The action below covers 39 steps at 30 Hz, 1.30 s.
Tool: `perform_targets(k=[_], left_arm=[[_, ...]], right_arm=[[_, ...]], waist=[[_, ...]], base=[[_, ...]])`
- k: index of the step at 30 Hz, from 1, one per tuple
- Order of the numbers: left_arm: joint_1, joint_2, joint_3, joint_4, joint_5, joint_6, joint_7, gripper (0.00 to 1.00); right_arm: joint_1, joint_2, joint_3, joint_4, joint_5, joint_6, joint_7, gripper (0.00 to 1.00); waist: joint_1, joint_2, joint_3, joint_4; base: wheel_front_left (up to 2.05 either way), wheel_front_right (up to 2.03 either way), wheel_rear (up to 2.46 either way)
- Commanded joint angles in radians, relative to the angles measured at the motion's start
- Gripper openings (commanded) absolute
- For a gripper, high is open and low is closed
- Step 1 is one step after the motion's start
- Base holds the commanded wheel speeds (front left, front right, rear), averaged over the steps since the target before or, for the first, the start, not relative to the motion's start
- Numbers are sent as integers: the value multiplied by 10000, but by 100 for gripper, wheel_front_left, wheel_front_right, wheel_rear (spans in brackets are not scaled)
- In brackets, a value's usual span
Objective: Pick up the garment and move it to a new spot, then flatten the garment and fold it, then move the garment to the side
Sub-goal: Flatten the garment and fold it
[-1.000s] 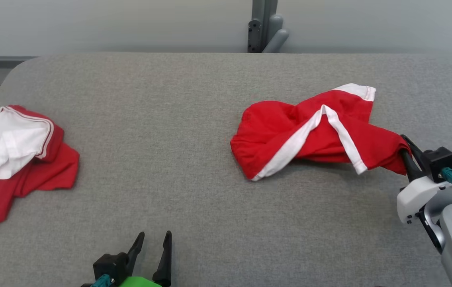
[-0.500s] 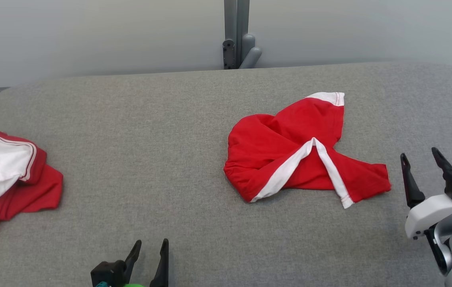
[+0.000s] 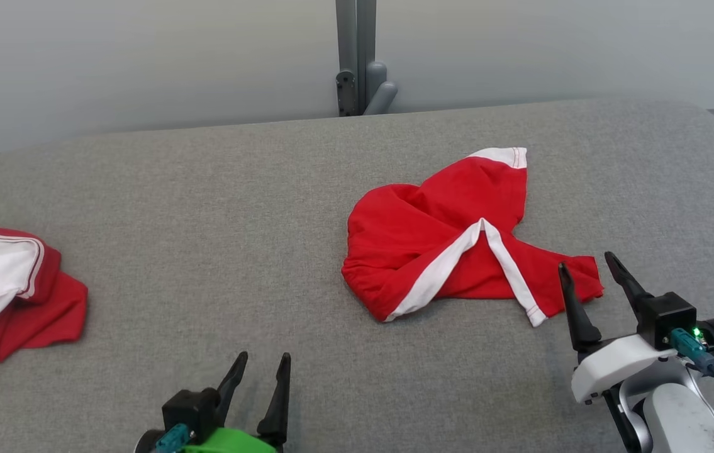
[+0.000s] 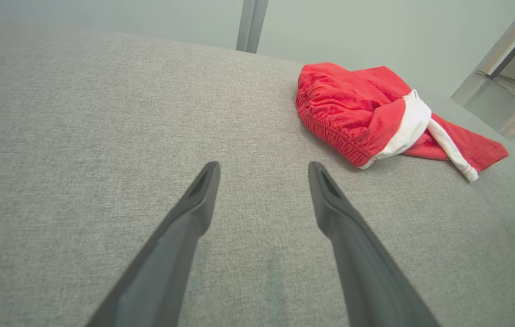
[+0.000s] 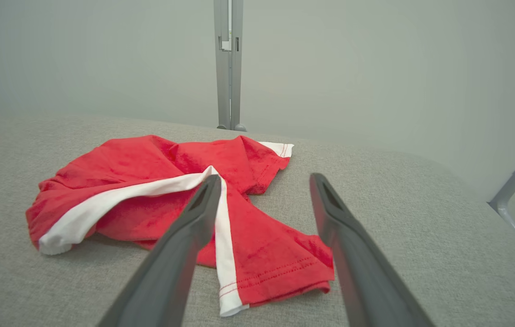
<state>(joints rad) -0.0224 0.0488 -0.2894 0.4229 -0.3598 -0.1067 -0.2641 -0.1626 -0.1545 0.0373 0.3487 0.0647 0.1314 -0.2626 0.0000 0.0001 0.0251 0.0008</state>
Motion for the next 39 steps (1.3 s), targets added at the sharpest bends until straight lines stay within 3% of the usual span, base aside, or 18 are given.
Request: perform_targets(k=[1,22,31,39], left_arm=[[-264,32,-105,-69,-54,-61,-4,100],[-2308,41,-1608,1047,-1198,-247,-4,100],[-2793,41,-1756,1873,-1920,-247,4,100],[-2817,43,-1431,1014,-1830,-247,1,100]], right_arm=[[100,37,78,-110,60,-14,-32,100],[-914,97,843,-602,236,-14,-32,100],[-957,149,844,-729,167,-14,-32,100],[-1031,212,813,-654,176,-14,-32,100]], waist=[[0,-1,194,-164],[0,-1,1929,-2219],[0,-1,2192,-2492],[0,-1,2289,-2443]], base=[[0,0,0],[0,0,0],[0,0,0],[0,0,0]])
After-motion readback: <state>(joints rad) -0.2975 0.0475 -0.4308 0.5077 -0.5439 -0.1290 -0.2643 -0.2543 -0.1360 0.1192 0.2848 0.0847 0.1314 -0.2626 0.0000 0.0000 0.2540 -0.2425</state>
